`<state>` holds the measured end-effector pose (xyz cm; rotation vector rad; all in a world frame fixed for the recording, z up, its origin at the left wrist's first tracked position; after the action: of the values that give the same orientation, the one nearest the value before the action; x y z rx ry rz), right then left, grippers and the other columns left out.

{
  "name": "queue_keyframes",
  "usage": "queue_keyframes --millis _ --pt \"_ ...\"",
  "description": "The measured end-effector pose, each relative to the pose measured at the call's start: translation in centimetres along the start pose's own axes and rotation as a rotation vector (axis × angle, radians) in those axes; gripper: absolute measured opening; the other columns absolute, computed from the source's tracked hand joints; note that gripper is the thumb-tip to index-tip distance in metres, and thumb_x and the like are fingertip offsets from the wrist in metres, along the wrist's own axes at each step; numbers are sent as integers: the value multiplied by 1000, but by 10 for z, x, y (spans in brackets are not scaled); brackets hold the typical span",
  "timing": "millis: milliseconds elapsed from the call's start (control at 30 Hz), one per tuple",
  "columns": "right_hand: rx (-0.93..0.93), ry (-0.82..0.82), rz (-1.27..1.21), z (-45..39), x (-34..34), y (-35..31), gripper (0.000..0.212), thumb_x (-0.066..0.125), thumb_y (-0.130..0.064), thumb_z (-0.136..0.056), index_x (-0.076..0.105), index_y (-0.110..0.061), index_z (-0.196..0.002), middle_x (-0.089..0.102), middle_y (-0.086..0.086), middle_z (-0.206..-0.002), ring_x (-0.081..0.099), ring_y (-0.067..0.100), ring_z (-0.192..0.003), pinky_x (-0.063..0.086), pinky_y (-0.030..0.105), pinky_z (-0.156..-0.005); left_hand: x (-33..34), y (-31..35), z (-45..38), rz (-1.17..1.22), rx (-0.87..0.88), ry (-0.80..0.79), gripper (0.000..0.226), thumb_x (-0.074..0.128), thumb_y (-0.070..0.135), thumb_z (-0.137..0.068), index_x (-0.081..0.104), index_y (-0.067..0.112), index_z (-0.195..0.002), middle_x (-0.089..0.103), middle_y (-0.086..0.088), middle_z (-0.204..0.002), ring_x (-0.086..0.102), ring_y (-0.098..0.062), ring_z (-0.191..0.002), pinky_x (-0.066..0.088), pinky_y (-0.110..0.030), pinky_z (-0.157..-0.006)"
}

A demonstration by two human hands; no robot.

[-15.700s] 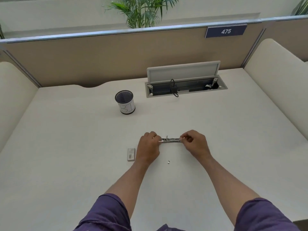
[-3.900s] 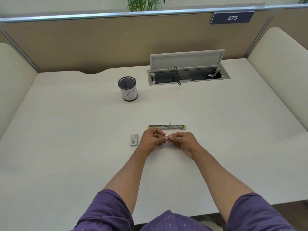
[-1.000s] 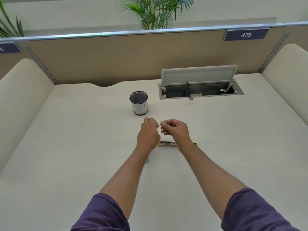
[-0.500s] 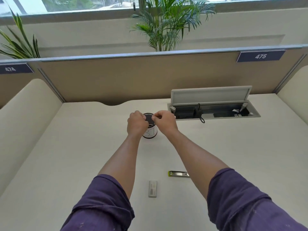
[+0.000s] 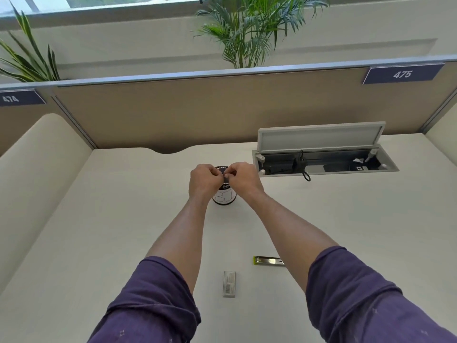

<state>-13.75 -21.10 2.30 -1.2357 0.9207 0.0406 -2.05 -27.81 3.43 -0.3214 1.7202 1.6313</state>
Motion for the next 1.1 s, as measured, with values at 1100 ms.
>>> queue_keyframes --millis 1100 --pt "-247 -374 367 210 23 80 40 63 -15 -94 64 -21 -133 63 0 -132 62 23 -118 52 36 -92 28 -106 214 -476 84 -262 46 63 61 -72 51 27 -102 48 9 -96 61 -19 -81 42 -30 -65"
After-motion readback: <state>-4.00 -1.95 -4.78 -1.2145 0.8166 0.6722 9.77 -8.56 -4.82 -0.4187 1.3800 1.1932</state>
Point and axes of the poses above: each hand's wrist, its own z-axis away from the middle knuckle, its own x-axis out of the palm, y = z × x, the point moved 3 cm from there along -z, towards the middle knuckle
